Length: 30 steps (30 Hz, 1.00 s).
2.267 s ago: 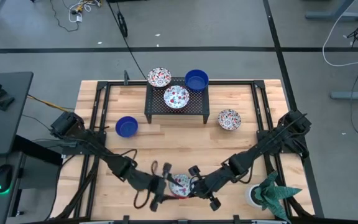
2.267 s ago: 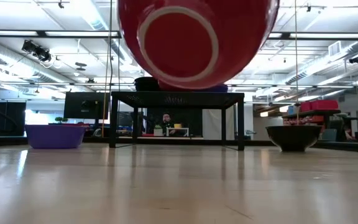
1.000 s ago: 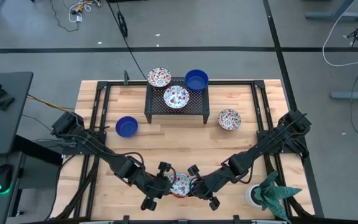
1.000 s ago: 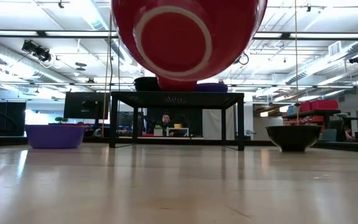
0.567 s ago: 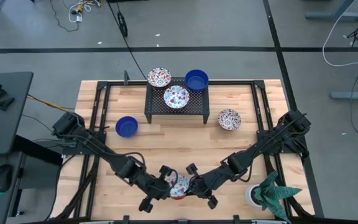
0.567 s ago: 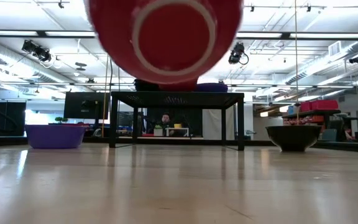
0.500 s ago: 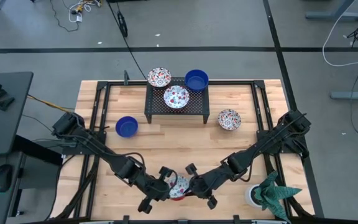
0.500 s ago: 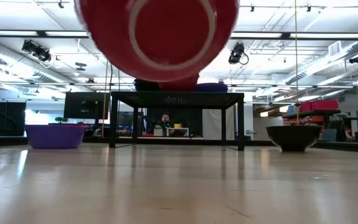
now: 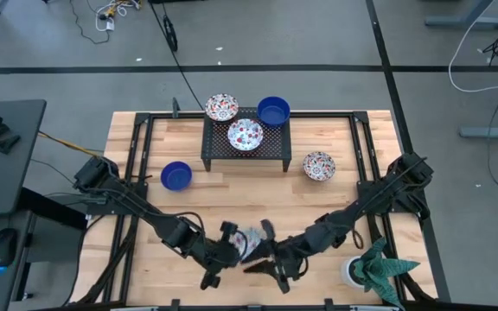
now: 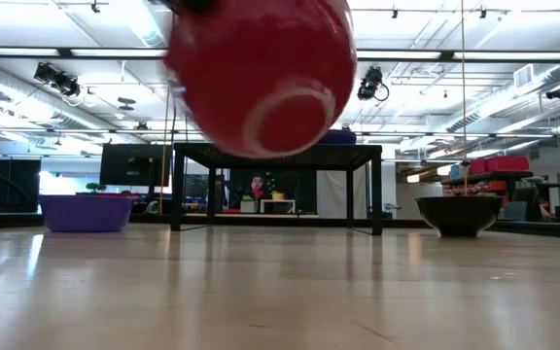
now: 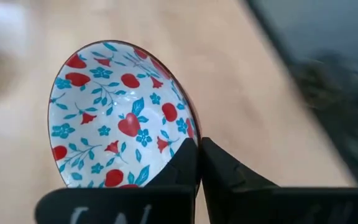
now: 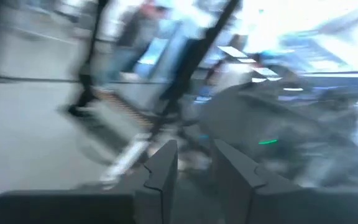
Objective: Pick & Place Mini bowls
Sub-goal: Stack the red bowl on the red bowl on the shelf
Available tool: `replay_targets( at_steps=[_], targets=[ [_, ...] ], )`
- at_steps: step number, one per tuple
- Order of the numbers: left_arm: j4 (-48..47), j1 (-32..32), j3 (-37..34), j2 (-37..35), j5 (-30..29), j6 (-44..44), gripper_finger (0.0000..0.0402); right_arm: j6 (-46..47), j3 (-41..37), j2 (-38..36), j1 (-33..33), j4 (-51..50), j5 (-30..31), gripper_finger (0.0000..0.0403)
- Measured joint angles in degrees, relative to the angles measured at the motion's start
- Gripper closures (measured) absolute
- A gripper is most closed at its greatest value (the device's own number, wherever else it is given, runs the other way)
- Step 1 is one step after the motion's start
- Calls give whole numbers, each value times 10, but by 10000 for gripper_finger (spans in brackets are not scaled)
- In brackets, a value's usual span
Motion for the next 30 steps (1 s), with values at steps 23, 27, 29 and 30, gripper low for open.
replay_targets(
  at_steps=[23,27,29,30],
  targets=[
    [-355,157,244,-11,-230,-2,393,396,-2,0,127,-395,524,346],
    [-366,215,278,-11,-180,60,392,571,-2,0,122,-540,459,353],
    [-363,245,287,-11,-162,93,391,635,-2,0,121,-594,438,355],
    [-363,259,289,-11,-157,108,392,660,-2,0,121,-613,436,357]
  ],
)
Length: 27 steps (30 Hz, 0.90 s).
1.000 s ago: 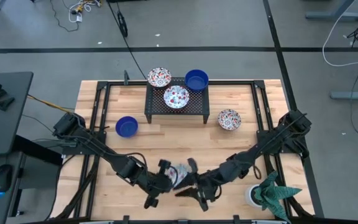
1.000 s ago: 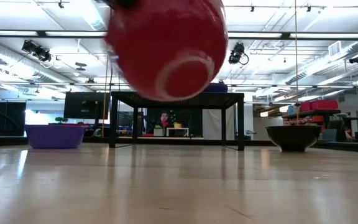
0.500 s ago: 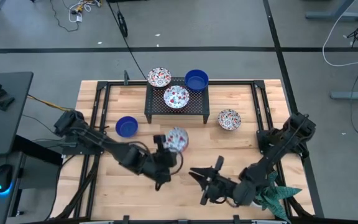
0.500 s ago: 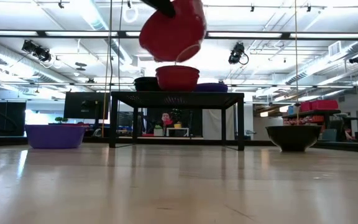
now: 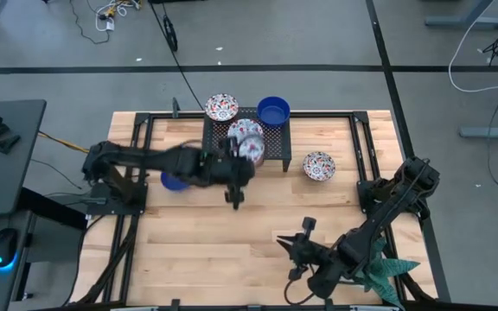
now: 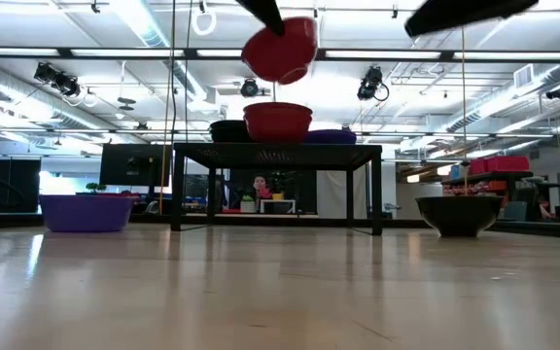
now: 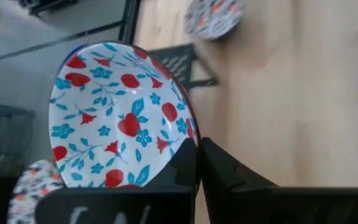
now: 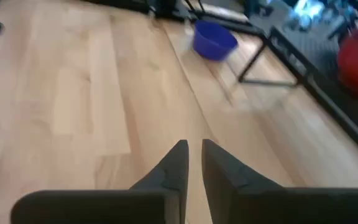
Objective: Pick & Place Mini bowls
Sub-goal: Stack the red bowl on the red bowl on the shelf
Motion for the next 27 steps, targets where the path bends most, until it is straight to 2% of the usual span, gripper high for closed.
replay_targets(
  at_steps=[3,12,17,27],
  targets=[
    [-4,41,0,0,5,39,393,40,0,0,0,-32,0,359],
    [0,125,0,1,73,106,392,40,0,0,0,-31,1,360],
    [0,139,0,1,97,110,388,40,0,0,0,-31,1,360],
    [1,140,-1,26,97,152,391,40,0,0,0,-31,2,360]
  ],
)
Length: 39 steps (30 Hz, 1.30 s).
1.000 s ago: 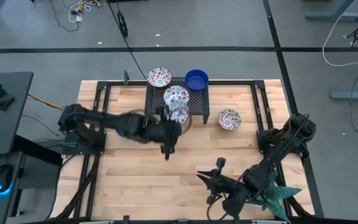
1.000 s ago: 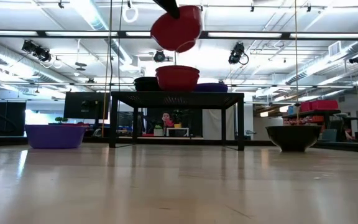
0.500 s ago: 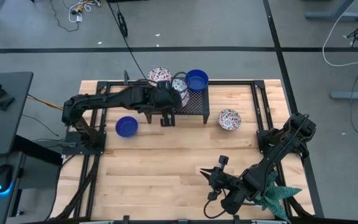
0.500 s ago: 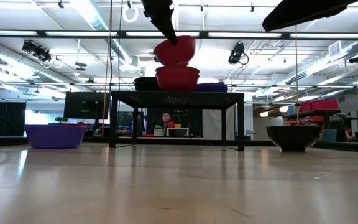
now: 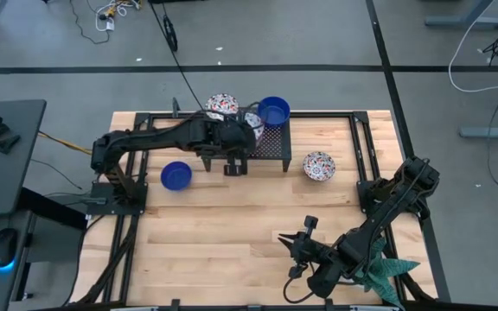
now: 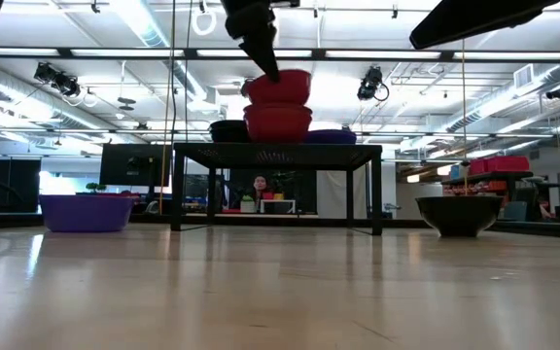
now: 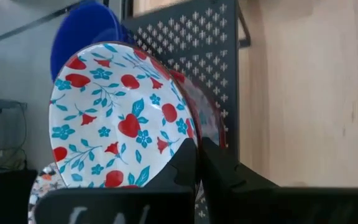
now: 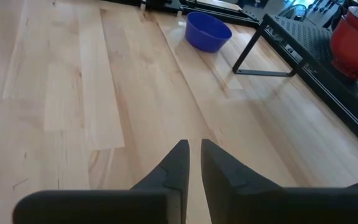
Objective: Pick & Place Mini bowls
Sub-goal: Stack the red bowl on the red bowl on the shelf
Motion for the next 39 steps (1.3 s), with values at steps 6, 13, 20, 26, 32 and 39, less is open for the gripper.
replay_targets(
  at_steps=[6,13,20,26,32,39],
  targets=[
    [-2,2,0,10,-7,1,384,-3,0,0,0,2,0,360],
    [-5,10,0,10,-12,4,383,-6,0,0,0,7,0,360],
    [-5,14,0,20,6,1,379,-5,0,0,0,7,0,360],
    [-7,13,0,23,6,-1,381,-5,0,0,0,7,0,360],
    [-12,10,0,23,6,-1,376,-5,0,0,0,8,0,360],
    [-14,8,0,23,6,-5,374,-5,0,0,0,8,0,360]
  ],
)
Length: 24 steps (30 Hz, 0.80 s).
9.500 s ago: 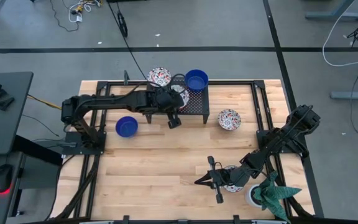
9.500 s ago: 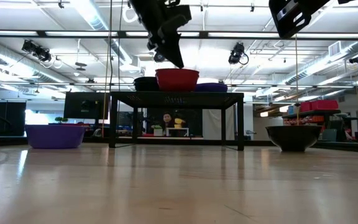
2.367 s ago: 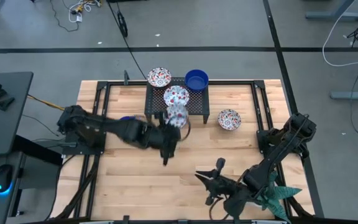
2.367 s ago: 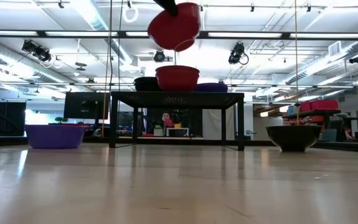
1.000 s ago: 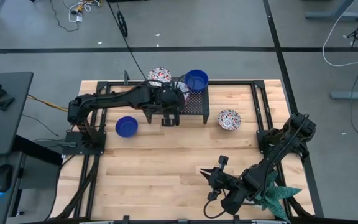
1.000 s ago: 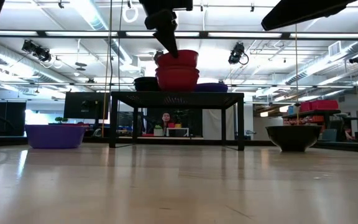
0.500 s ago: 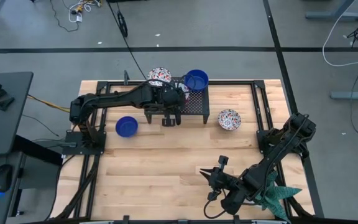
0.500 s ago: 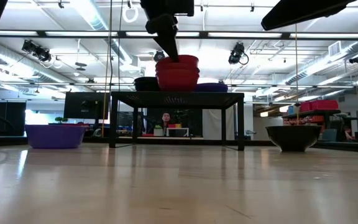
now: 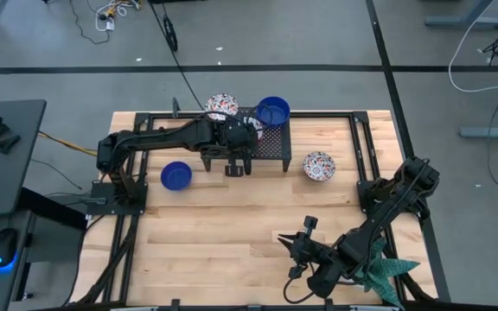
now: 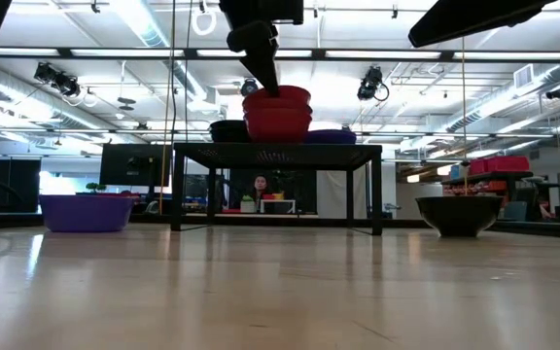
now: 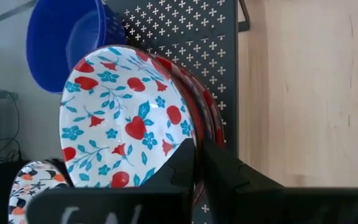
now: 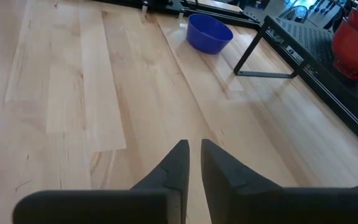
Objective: Pick & Place Mini bowls
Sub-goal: Stack the red bowl on the red bowl on the shelf
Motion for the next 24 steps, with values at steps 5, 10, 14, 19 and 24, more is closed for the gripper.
replay_targets(
  at_steps=[5,10,14,19,24],
  targets=[
    [-8,0,0,0,0,0,374,0,0,0,0,0,0,360],
    [-9,0,0,0,0,0,374,0,0,0,0,0,0,360],
    [-9,0,0,0,-7,-1,374,0,0,0,0,0,0,360],
    [-7,0,0,0,-12,-1,371,0,0,0,0,0,0,360],
    [-5,0,0,0,-18,-1,337,0,0,0,0,0,0,360]
  ],
)
